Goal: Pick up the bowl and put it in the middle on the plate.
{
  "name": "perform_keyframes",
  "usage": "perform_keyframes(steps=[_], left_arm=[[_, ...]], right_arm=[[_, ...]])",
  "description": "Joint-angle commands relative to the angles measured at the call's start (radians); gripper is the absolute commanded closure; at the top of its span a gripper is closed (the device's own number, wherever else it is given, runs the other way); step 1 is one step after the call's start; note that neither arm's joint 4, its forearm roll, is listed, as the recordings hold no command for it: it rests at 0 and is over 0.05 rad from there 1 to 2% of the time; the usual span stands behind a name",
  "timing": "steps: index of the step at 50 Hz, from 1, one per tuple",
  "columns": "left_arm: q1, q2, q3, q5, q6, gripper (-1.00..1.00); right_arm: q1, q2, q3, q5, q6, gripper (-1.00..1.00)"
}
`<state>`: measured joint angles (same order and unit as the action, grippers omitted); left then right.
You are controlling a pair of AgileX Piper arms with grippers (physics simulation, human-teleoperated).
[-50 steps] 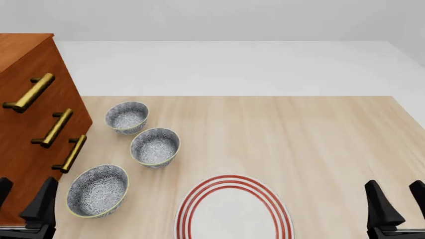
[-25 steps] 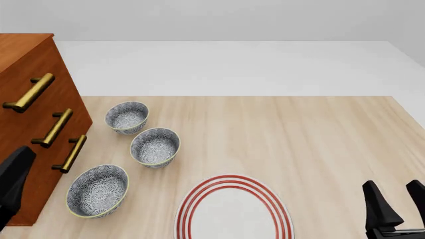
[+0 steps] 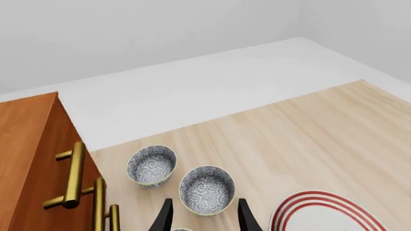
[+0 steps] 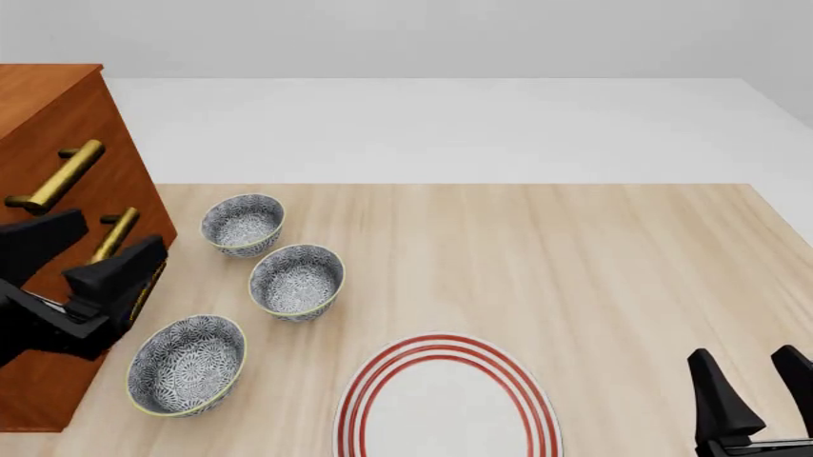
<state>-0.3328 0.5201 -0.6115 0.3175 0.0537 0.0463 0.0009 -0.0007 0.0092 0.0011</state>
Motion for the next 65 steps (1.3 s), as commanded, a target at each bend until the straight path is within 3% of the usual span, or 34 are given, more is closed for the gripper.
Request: perform_keyframes(steps=[1,11,19,21,29,65], left_arm=[[-0.050,0.196,-0.022,-0.067,0.038,-1.00],[-0.064,0.351,-0.051,-0.116,0.065,-1.00],[-0.117,0.511,-0.065,-0.176,0.156,-1.00],[-0.105,0.535,-0.087,-0.180,0.150,-1.00],[-0.119,0.615,-0.077,-0.234,0.224,-1.00],[-0.099,0.954,-0.128,-0.368,0.398,-1.00]], right_arm=[[0.009,0.000,0.000,-0.001,-0.008,-1.00],[0.014,0.000,0.000,-0.006,-0.016,-1.00],[0.013,0.000,0.000,-0.014,0.001,-1.00],[0.017,0.000,0.000,-0.013,0.000,-1.00],[0.020,0.000,0.000,-0.013,0.000,-1.00],[0.033,0.000,0.000,-0.003,-0.001,-1.00]])
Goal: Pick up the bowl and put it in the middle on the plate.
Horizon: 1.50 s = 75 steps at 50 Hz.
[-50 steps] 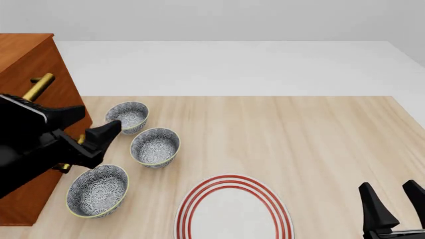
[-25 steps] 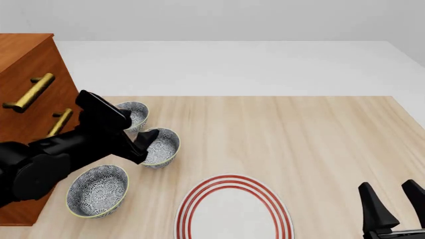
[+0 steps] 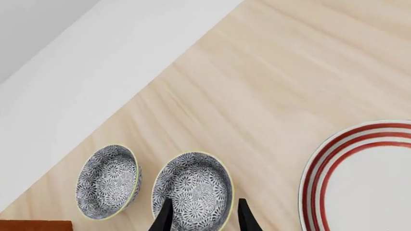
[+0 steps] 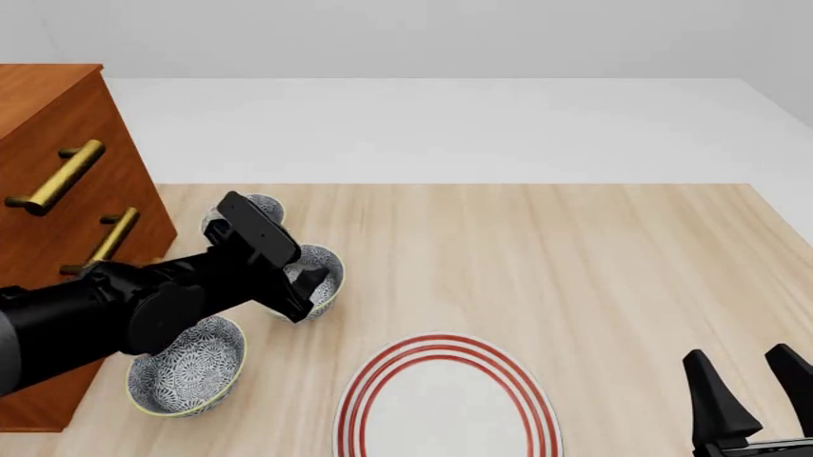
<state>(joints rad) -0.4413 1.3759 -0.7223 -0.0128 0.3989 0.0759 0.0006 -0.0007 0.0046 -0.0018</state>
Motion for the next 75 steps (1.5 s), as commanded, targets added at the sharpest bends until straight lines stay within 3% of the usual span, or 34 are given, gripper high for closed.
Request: perform_keyframes(steps=[1,40,73,74,75], left_arm=[[0.008,0.101,-0.017,-0.039,0.053,-1.00],[0.043,0.356,0.043,-0.213,0.145,-1.00],[0.056,0.379,0.061,-0.229,0.184,-1.00],[0.057,0.377,0.060,-0.226,0.184,1.00],[0.057,0.374,0.059,-0.226,0.186,1.00]], right_arm=[[0.003,0.000,0.000,0.001,0.002,-1.00],[0.001,0.000,0.000,0.004,0.018,-1.00],[-0.005,0.002,0.000,0.016,0.028,-1.00],[-0.005,0.002,0.000,0.016,0.032,-1.00],[-0.006,0.002,0.000,0.017,0.036,-1.00]])
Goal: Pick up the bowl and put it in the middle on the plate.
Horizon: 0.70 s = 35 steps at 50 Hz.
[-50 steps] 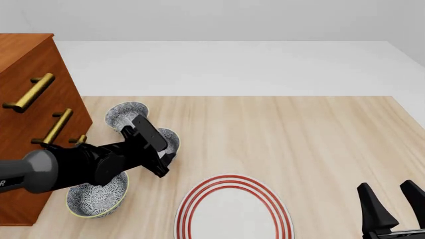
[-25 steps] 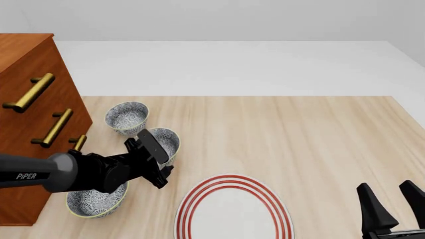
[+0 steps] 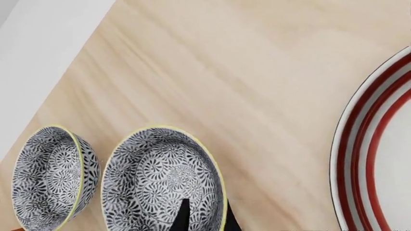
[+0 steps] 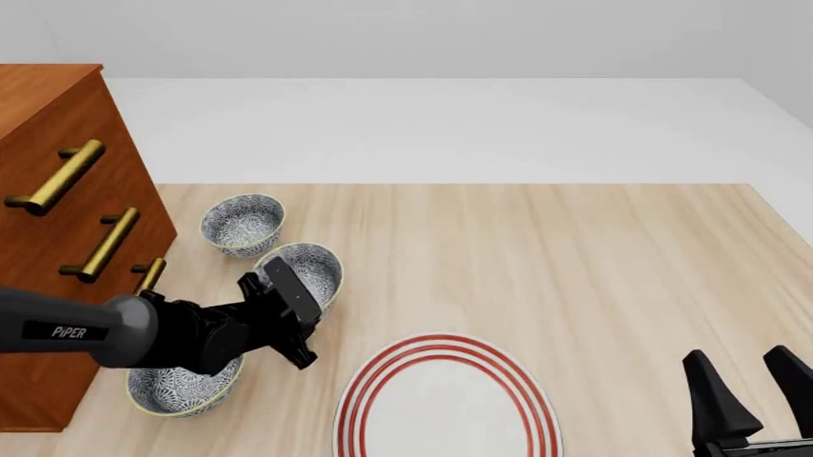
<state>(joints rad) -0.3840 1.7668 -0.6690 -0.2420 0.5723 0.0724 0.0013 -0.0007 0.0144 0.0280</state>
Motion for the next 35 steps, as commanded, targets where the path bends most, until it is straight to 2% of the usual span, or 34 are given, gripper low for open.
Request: perform_keyframes(steps=[1,7,10,15,35], left_arm=[[-0.001,-0.029,0.008,0.007,0.016,1.00],[-0.009,-0.061,0.012,0.023,0.017,1.00],[-0.028,-0.077,0.000,0.050,-0.005,1.00],[-0.043,-0.118,0.001,0.063,0.007,1.00],[-0.194,-0.326,-0.029,0.241,-0.046,1.00]], right_arm=[[-0.005,0.002,0.000,0.008,0.005,-1.00],[-0.011,0.003,0.000,0.011,0.004,-1.00],[-0.019,0.003,0.000,0.011,0.008,-1.00],[-0.018,0.003,0.000,0.011,0.009,-1.00],[-0.017,0.004,0.000,0.012,0.011,-1.00]])
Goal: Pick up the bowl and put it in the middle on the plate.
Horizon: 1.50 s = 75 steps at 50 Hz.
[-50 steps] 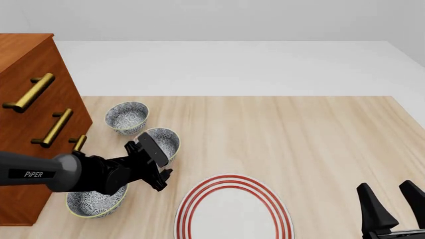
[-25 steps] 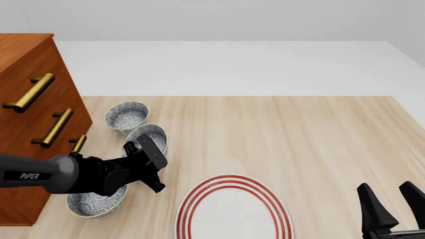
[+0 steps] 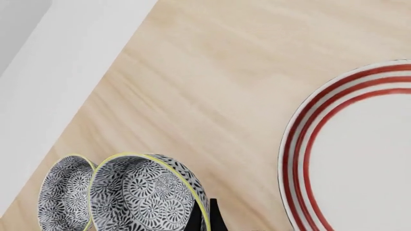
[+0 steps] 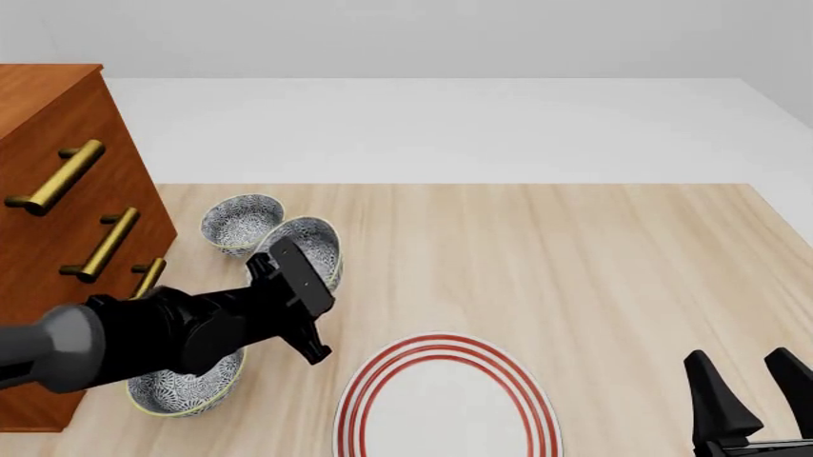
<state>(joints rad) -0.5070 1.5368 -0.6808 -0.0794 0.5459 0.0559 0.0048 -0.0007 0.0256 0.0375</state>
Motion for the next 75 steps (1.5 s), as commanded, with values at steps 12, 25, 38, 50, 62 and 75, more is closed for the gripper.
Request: perform_keyframes(steps=[12,25,38,50,62,75], left_arm=[[-0.152,-0.182,-0.048,0.178,-0.024,1.00],[-0.361,-0.233,-0.117,0.328,-0.110,1.00],[-0.475,-0.212,-0.135,0.380,-0.101,1.00],[-0.576,-0.190,-0.128,0.406,-0.079,1.00],[-0.618,-0.144,-0.113,0.382,-0.081,1.00],[-0.635,-0.083,-0.081,0.334,-0.084,1.00]], right_arm=[[-0.001,0.000,0.000,0.000,0.008,-1.00],[-0.004,-0.001,0.000,0.000,0.010,-1.00],[-0.010,-0.002,0.000,-0.001,0.011,-1.00],[-0.007,-0.001,0.000,-0.001,0.012,-1.00],[-0.002,-0.001,0.000,0.000,0.010,-1.00],[0.001,-0.002,0.000,-0.002,0.012,-1.00]])
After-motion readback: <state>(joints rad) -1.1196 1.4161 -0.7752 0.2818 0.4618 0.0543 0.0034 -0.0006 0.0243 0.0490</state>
